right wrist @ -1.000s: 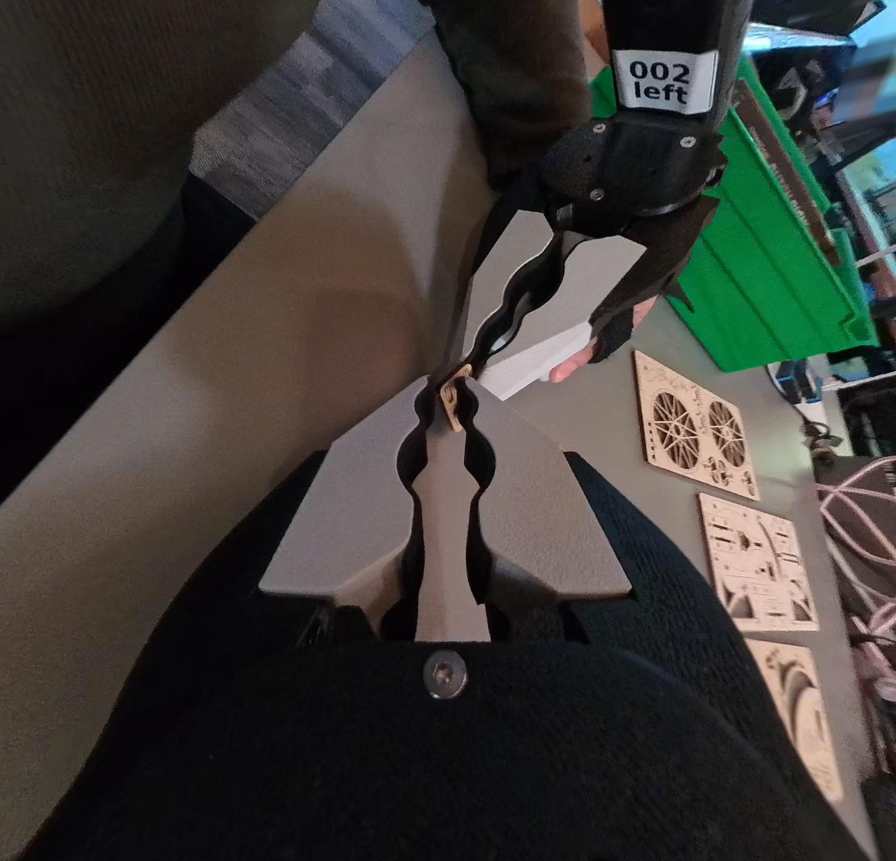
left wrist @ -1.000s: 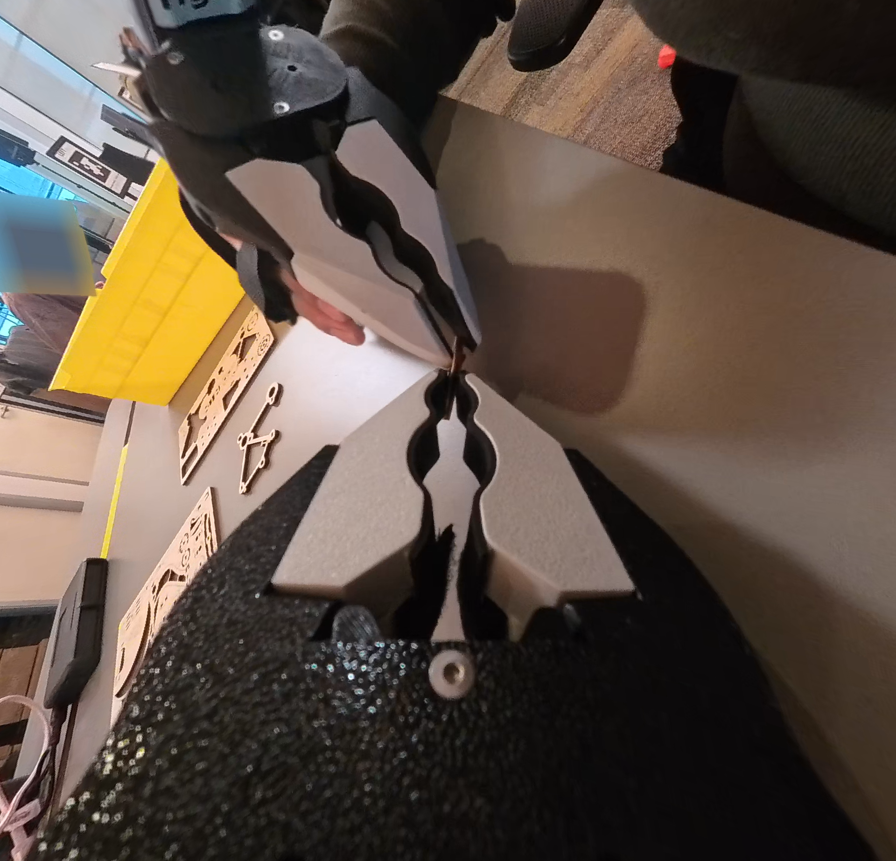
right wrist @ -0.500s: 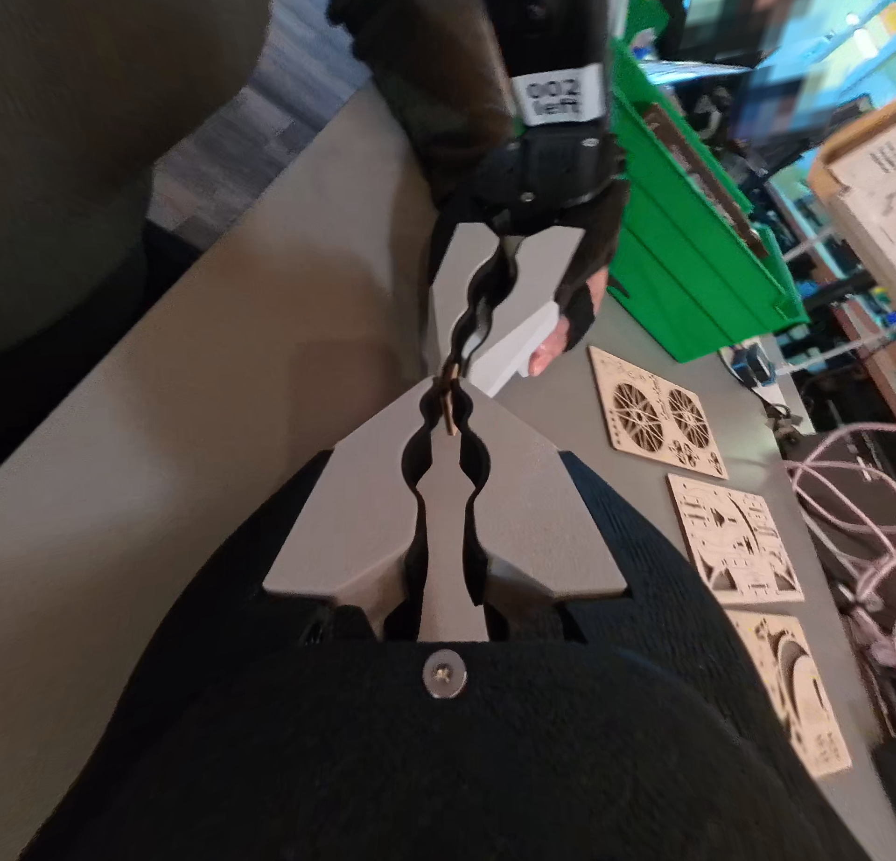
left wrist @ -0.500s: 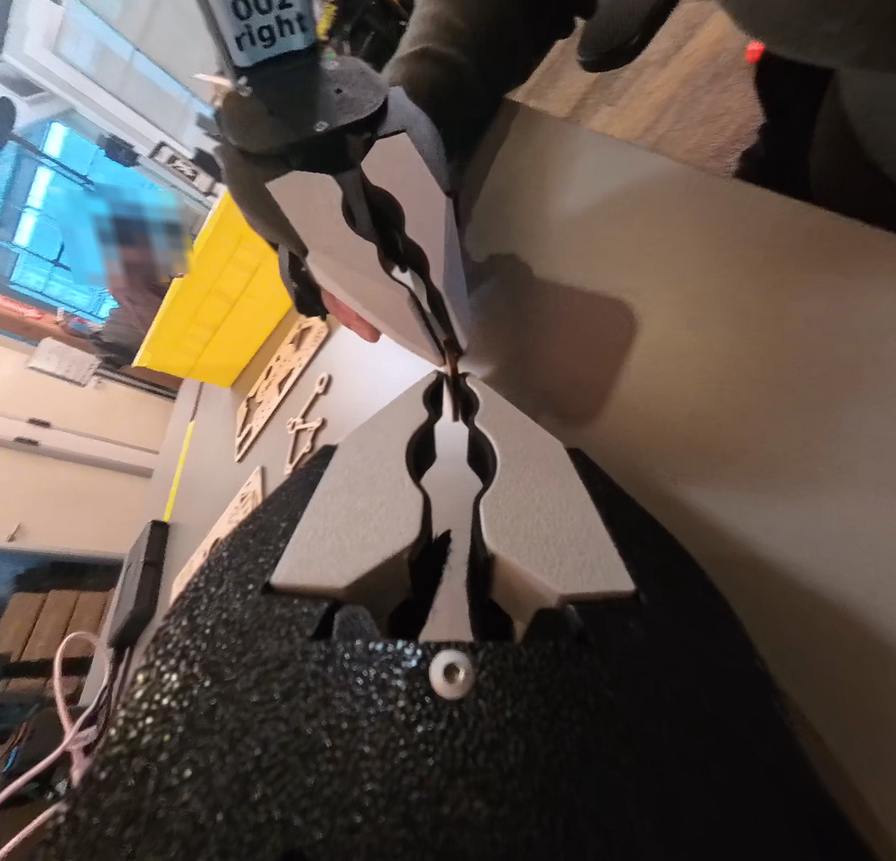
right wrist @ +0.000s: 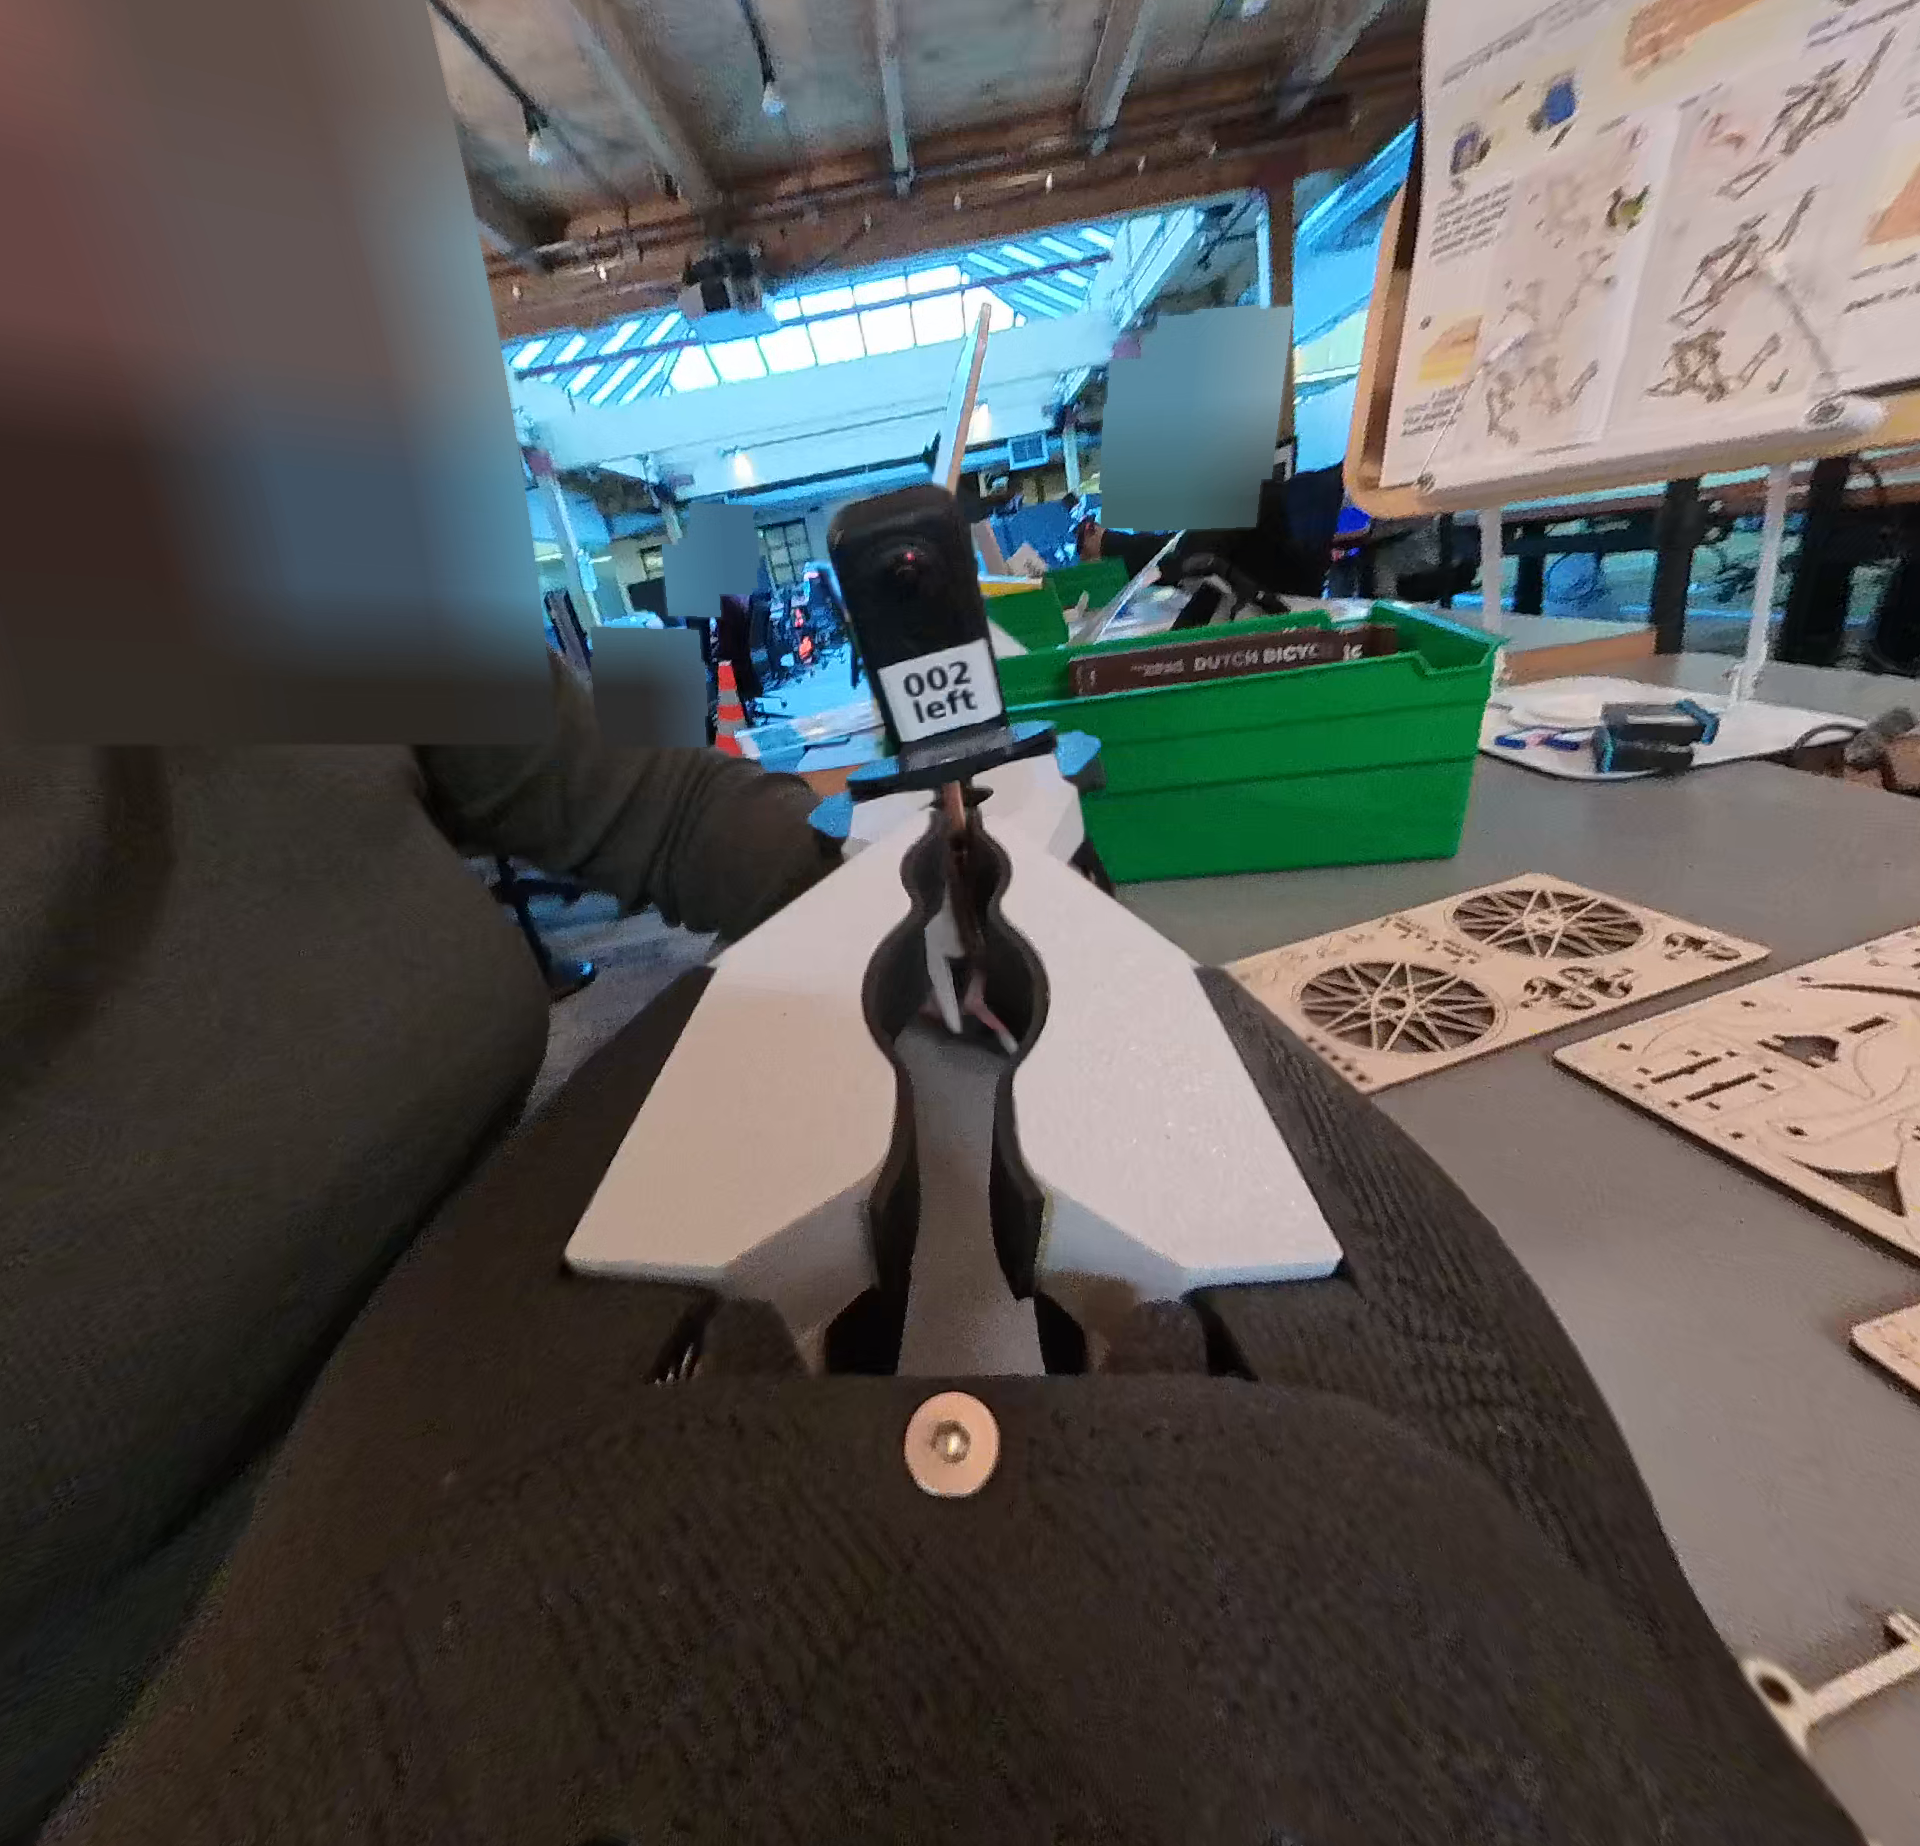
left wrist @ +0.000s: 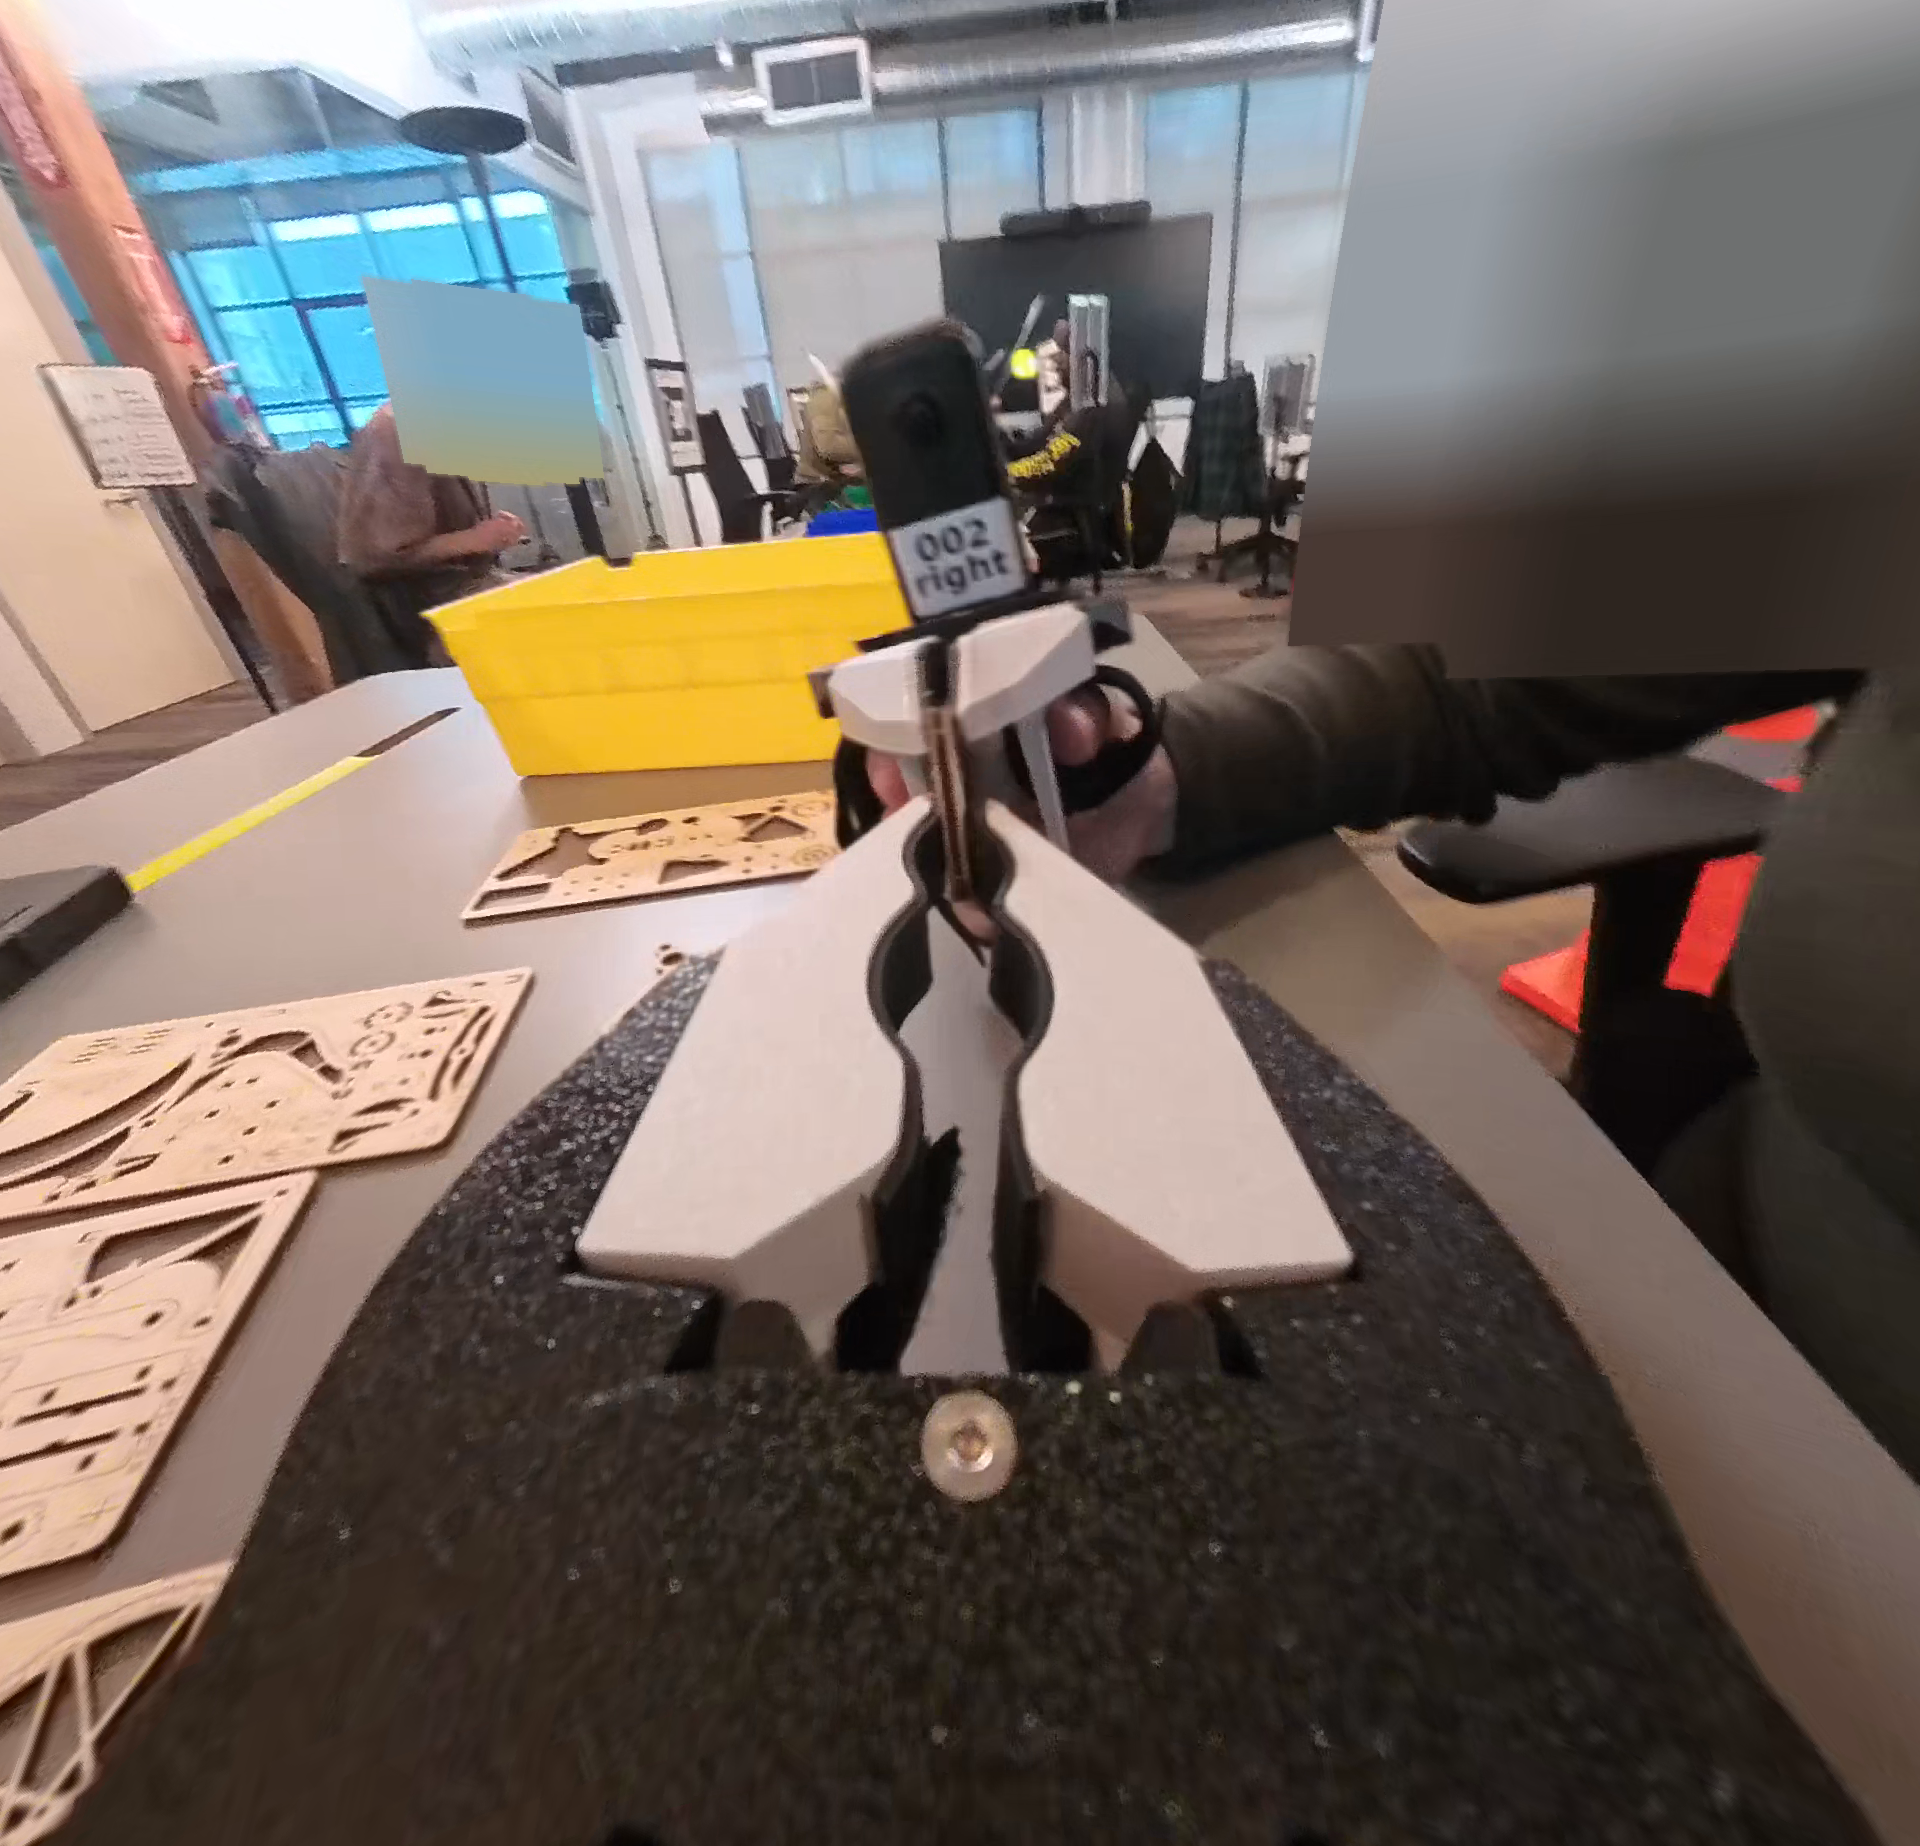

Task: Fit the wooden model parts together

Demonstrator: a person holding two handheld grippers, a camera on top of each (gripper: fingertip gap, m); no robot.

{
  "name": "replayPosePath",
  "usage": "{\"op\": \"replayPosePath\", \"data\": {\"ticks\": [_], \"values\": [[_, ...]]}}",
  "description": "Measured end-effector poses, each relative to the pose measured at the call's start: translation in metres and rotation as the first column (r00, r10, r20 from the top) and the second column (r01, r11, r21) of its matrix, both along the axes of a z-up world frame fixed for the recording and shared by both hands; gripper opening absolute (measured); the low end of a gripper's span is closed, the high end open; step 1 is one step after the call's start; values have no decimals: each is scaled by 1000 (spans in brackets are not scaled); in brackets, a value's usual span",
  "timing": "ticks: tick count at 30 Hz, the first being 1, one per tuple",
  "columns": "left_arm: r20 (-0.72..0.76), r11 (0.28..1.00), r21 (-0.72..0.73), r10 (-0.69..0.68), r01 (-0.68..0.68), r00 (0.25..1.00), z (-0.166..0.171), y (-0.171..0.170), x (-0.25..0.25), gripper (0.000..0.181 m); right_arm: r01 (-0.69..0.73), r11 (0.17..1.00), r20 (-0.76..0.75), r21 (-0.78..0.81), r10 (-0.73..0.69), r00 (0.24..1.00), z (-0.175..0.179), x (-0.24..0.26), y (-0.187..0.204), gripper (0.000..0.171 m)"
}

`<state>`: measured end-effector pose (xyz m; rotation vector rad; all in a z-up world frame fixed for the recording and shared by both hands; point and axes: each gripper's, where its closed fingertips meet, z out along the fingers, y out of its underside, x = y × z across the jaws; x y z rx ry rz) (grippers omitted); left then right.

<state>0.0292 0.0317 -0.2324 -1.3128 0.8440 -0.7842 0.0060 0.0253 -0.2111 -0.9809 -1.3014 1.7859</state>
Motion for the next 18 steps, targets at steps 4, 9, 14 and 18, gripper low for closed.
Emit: {"op": "replayPosePath", "data": {"ticks": [4, 9, 14, 18], "values": [[-25, 995, -64, 73, -74, 997, 0, 26, -8, 0, 144, 986, 17, 79, -146, 989, -2, -6, 28, 2], [-290, 964, -224, 73, -142, 954, -39, 64, -7, 1, 302, 835, 135, 459, -402, 905, -39, 2, 68, 2], [-546, 957, -272, -66, -103, 835, -71, 62, -9, 0, 283, 772, 168, 569, -447, 879, -49, 8, 68, 30], [-561, 957, -288, -152, -19, 814, -78, 48, 0, 0, 194, 843, 232, 502, -347, 909, -54, 8, 53, 27]]}}
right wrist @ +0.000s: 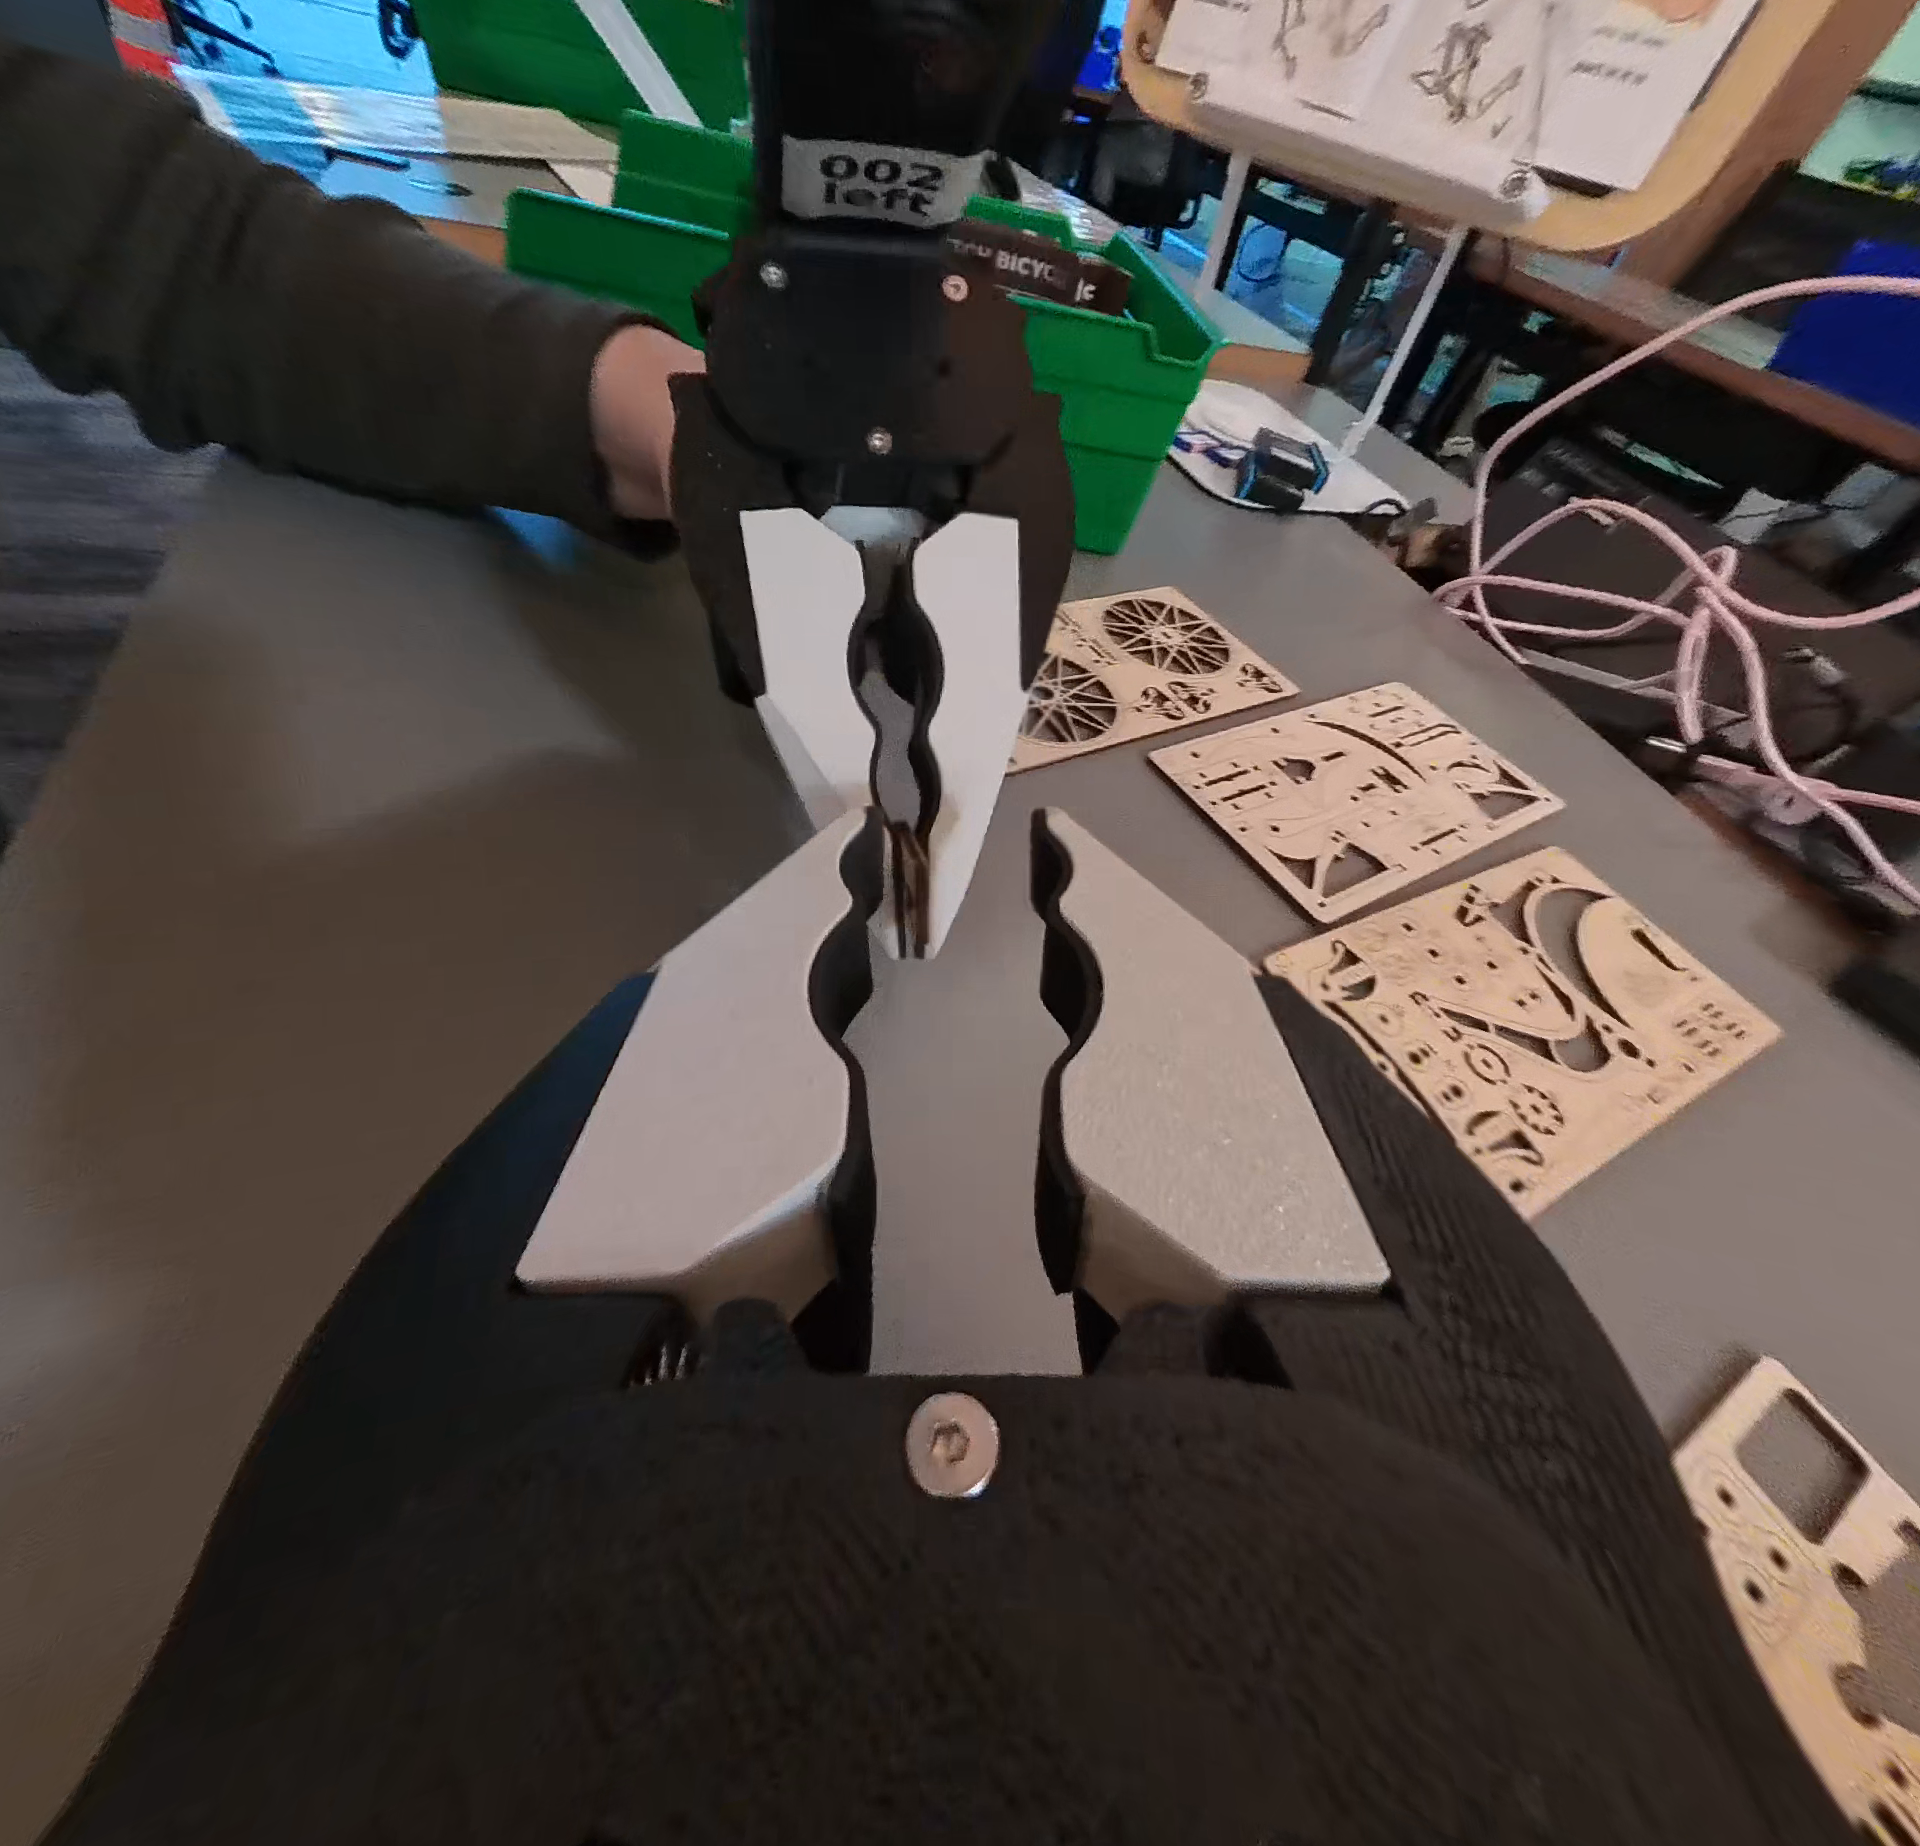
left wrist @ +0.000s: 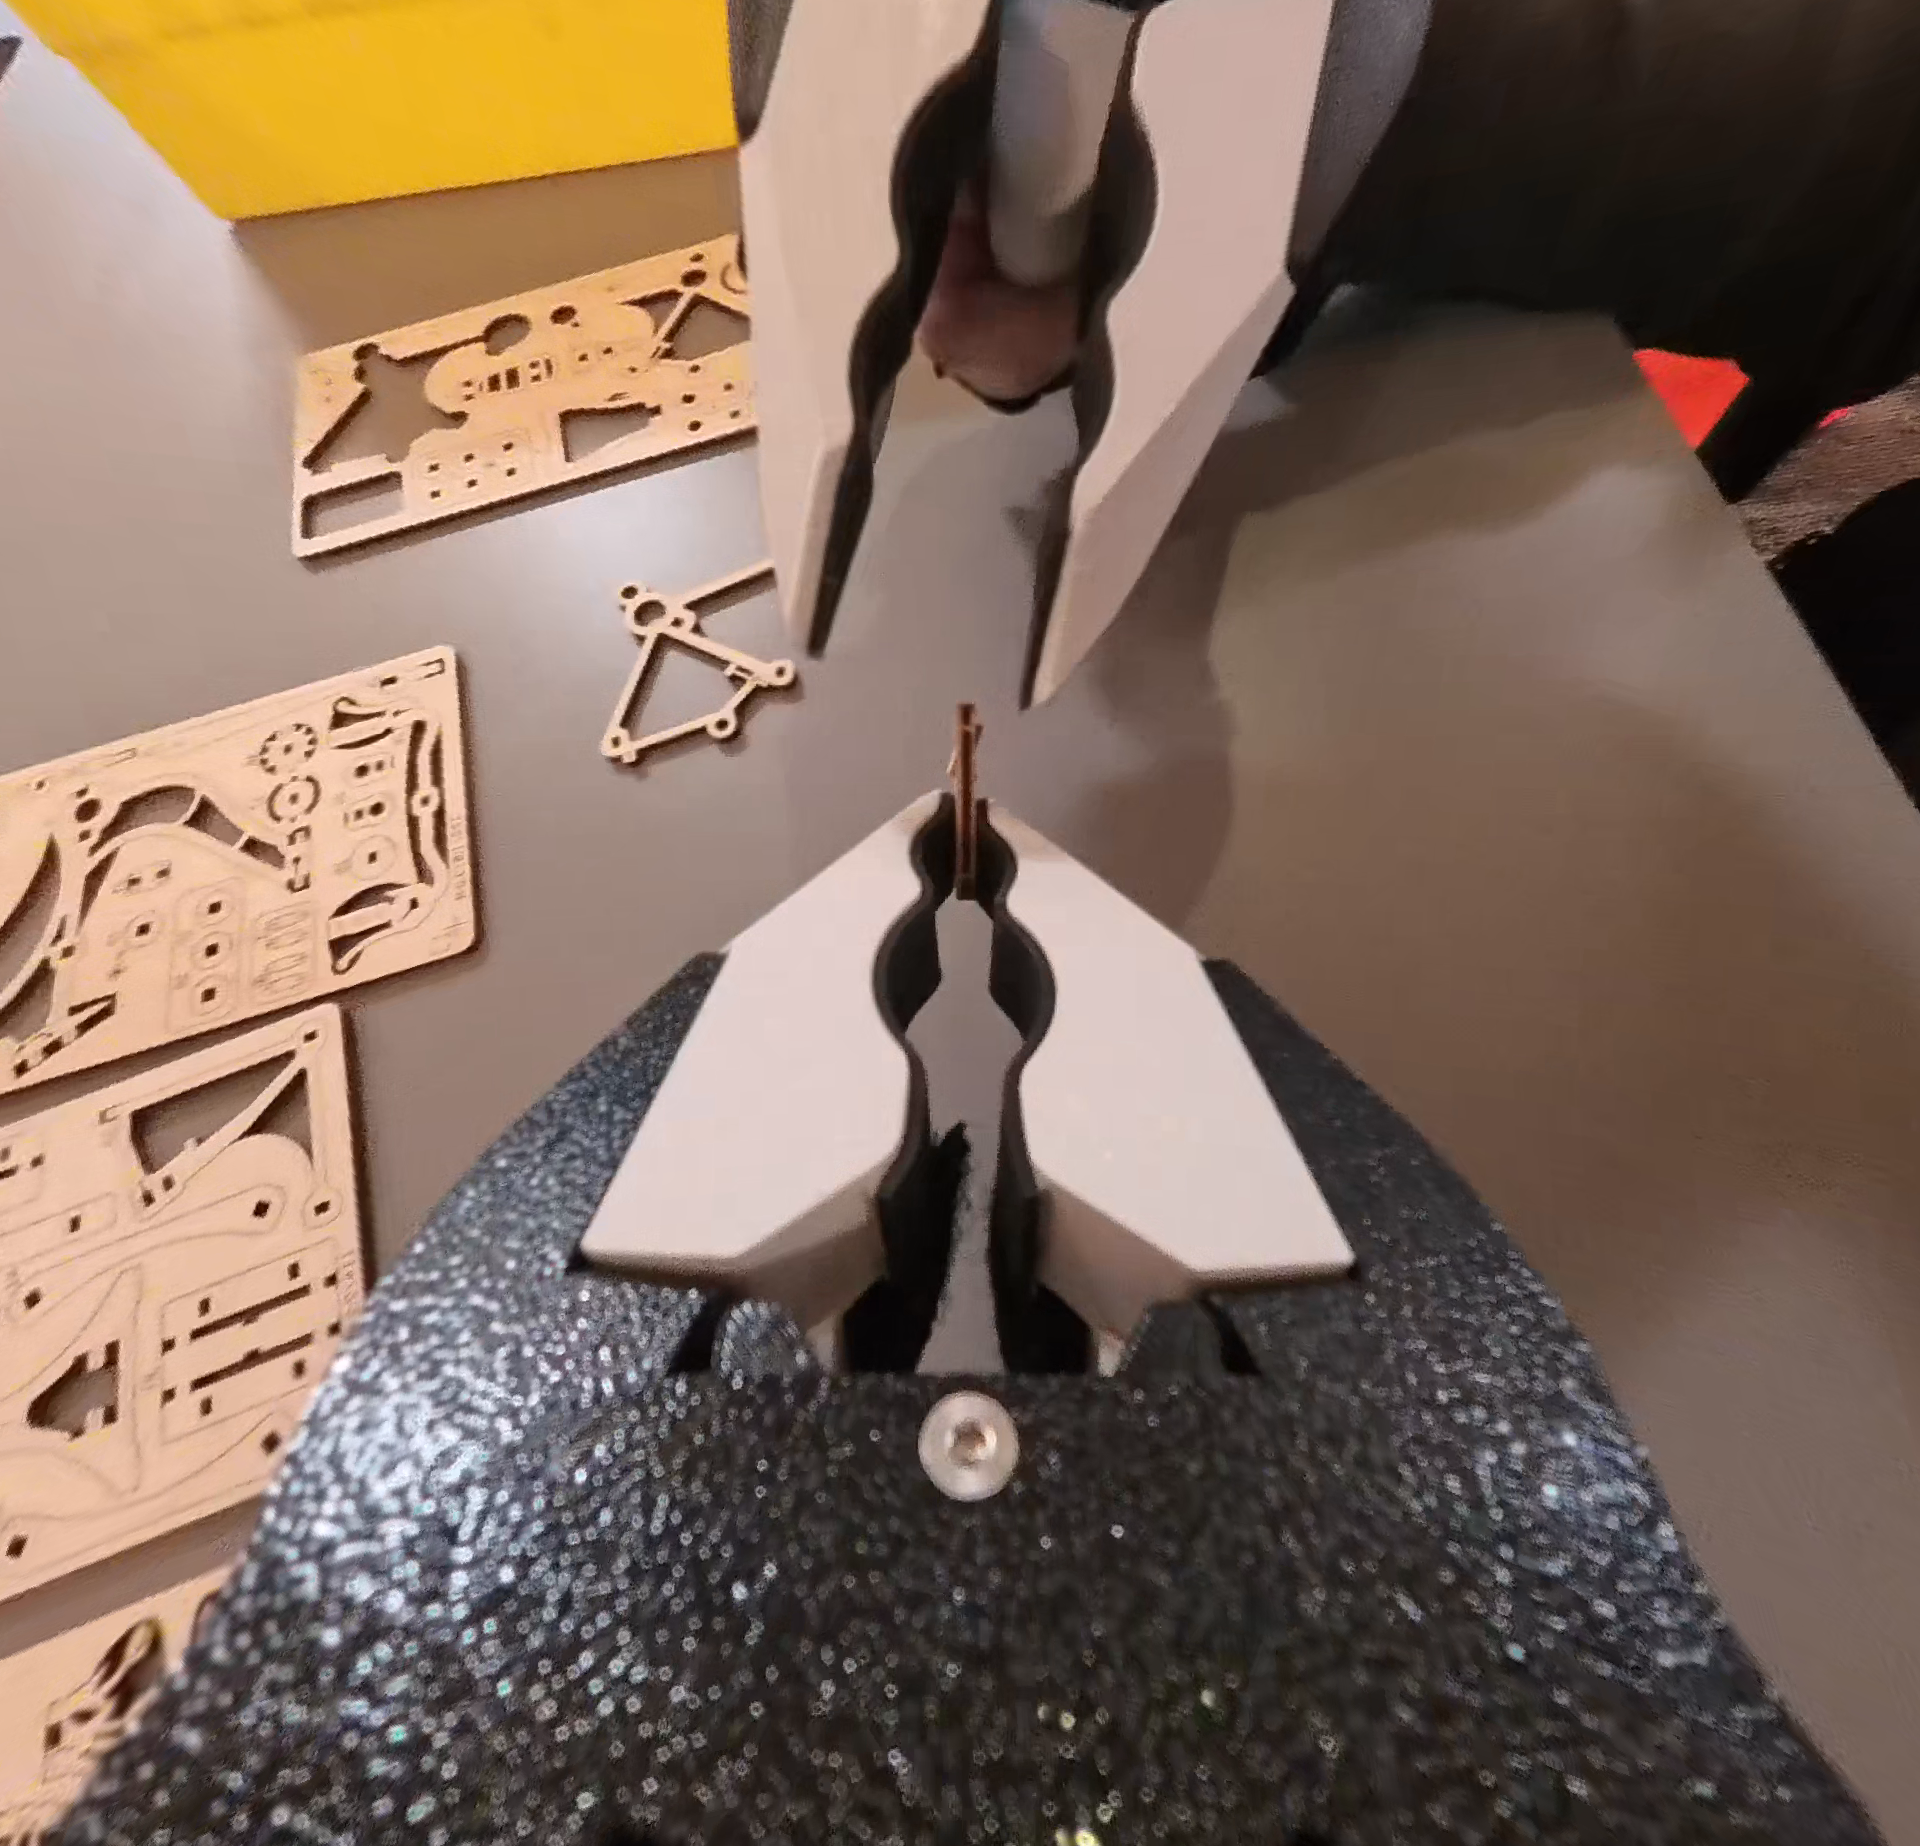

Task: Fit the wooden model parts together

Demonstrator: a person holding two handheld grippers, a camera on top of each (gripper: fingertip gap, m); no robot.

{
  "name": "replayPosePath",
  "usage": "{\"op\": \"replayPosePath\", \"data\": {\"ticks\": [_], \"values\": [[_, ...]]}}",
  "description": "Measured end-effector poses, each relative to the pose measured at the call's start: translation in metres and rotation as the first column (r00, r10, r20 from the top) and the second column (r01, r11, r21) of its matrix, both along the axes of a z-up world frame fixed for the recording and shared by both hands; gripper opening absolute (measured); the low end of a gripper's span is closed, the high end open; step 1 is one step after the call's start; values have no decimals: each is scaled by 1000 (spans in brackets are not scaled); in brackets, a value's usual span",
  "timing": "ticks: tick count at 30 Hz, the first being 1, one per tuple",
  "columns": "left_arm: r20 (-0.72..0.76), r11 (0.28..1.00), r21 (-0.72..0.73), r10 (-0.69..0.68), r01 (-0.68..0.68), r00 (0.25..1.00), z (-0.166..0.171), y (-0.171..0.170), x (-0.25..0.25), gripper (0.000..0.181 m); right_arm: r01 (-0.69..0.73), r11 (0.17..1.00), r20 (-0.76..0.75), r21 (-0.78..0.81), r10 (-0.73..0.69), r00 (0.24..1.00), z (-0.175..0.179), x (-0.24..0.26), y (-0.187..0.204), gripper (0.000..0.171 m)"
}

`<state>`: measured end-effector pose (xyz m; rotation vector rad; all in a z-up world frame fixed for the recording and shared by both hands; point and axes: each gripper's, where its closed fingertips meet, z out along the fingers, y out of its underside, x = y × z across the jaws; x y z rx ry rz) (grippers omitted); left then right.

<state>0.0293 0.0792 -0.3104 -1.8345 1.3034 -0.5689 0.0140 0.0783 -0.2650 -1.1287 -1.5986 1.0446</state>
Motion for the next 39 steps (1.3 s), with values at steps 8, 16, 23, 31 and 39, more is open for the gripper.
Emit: {"op": "replayPosePath", "data": {"ticks": [8, 16, 23, 31, 39], "values": [[40, 999, 46, -14, 12, 999, 6, -2, 3, 0, -43, 999, 74, -22, 45, 996, -15, 0, -7, 2], [557, 948, 169, 134, -270, 820, 81, 20, -20, 56, -108, 867, -383, -486, -101, 918, 55, 3, 17, 0], [789, 977, 94, 43, -189, 612, 112, 1, -24, 31, -340, 687, -559, -642, -116, 821, 74, -6, 7, 1], [857, 982, 134, -49, -130, 512, 119, -15, -31, 22, -374, 658, -580, -654, -118, 806, 71, -18, 0, 0], [848, 969, 152, -28, -192, 529, 113, -4, -35, 2, -294, 737, -556, -608, -131, 821, 67, -24, -1, 1]]}}
